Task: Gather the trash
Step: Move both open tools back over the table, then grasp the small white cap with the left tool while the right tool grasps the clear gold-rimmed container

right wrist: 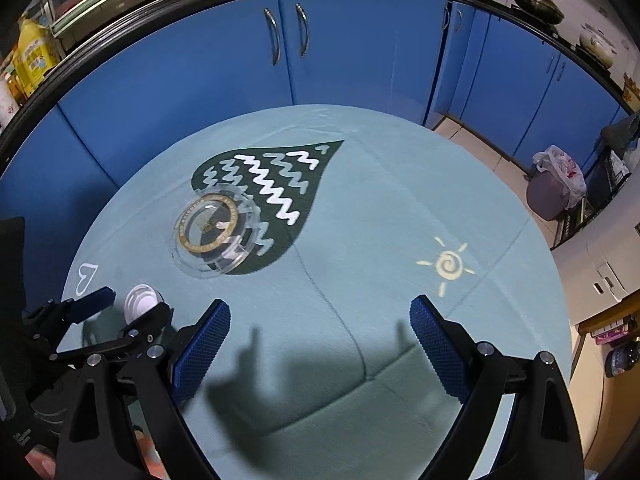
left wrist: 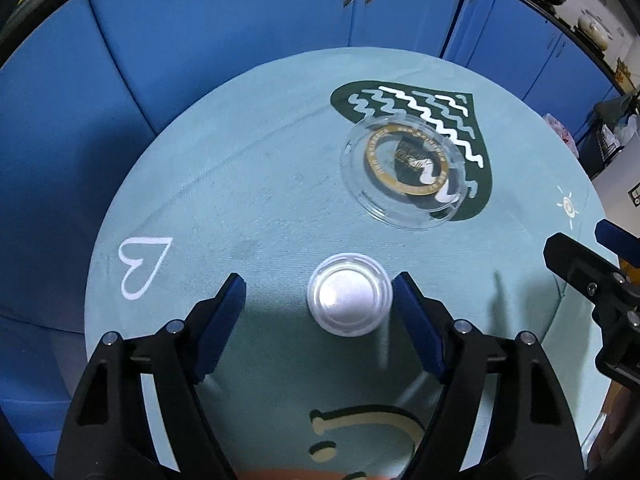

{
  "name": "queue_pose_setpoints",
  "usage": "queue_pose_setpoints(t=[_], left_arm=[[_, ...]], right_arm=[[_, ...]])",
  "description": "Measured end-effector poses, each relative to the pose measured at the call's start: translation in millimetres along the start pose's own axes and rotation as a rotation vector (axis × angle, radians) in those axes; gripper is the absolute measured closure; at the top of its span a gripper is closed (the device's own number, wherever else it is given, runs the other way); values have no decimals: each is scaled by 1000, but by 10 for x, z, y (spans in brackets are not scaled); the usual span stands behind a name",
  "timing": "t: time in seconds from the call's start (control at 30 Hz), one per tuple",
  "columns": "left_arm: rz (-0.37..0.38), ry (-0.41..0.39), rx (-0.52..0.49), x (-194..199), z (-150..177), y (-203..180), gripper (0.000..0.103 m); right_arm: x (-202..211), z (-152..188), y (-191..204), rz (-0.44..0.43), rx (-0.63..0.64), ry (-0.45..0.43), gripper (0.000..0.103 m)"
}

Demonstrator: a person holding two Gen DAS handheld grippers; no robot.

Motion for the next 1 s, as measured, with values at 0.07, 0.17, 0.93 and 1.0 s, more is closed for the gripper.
queue_pose_setpoints(t=[0.07,0.17,0.93,1.0], left_arm=[[-7,-10,-6,-6,-11,23,33],[-12,-23,-2,7,-48,65,55],[-82,-53,147,-199,-447,734,62],[-85,-48,155,-254,-485,742,62]], right_arm=[[-35,-12,37,-1,4,6,14],[-106,-28,94,-8,14,17,14],[-837,-326,705,-86,116,92,14],[-894,-344,724,-89,121,100,14]])
Point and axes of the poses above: each gripper's, at about its wrist camera, not at the fingertips, and x roughly against the way its jaws point, y to its left, z to its underside, the point moved 10 cm from there along -x, roughly the way its jaws point, and after that the axes turned 15 degrees about -z, right-handed, at the moved point
